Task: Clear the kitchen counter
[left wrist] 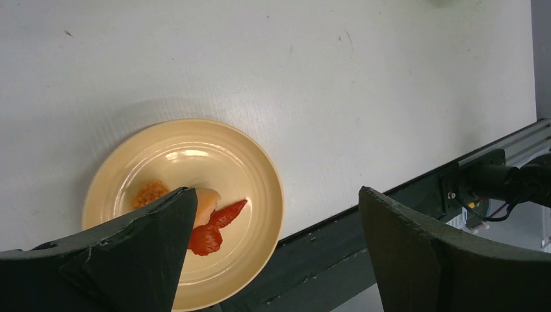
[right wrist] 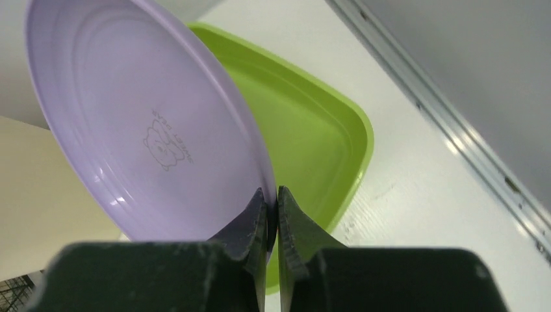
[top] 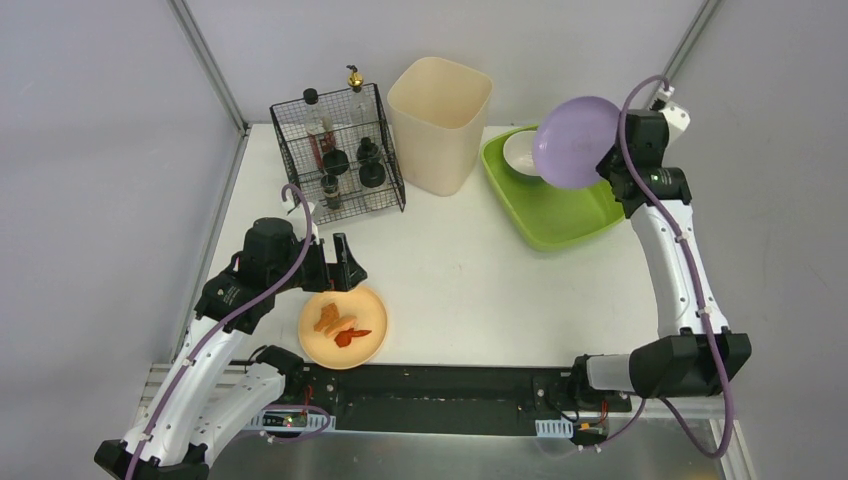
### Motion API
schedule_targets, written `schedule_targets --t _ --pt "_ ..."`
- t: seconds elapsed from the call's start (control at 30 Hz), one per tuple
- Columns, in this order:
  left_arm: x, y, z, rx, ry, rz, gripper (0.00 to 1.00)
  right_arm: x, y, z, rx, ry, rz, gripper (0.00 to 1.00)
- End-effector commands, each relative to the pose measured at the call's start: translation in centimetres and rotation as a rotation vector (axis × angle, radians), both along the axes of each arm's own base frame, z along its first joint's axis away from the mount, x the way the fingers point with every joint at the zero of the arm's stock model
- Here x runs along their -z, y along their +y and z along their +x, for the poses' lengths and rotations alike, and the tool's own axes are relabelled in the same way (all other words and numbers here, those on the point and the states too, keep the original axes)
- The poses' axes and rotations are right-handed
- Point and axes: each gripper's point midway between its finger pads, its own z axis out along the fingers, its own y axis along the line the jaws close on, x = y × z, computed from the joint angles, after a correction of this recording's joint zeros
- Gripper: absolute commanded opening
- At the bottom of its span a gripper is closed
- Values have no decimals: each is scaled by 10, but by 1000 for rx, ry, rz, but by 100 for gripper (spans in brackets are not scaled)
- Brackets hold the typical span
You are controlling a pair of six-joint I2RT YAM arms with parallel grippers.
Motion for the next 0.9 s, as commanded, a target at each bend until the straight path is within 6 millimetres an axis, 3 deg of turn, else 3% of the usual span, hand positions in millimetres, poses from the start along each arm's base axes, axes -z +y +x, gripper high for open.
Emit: schedule_targets --t 0.0,0.1,0.3,0.87 --pt "-6 -3 1 24 -30 -17 99 41 0 -24 23 68 195 0" --pt "-7 -3 1 26 -34 -20 99 72 -8 -30 57 118 228 0" --pt "-9 -4 0 30 -40 -28 99 108 -19 -38 104 163 265 0" --pt "-11 -6 -2 41 -50 -40 99 169 -32 -3 194 284 366 0"
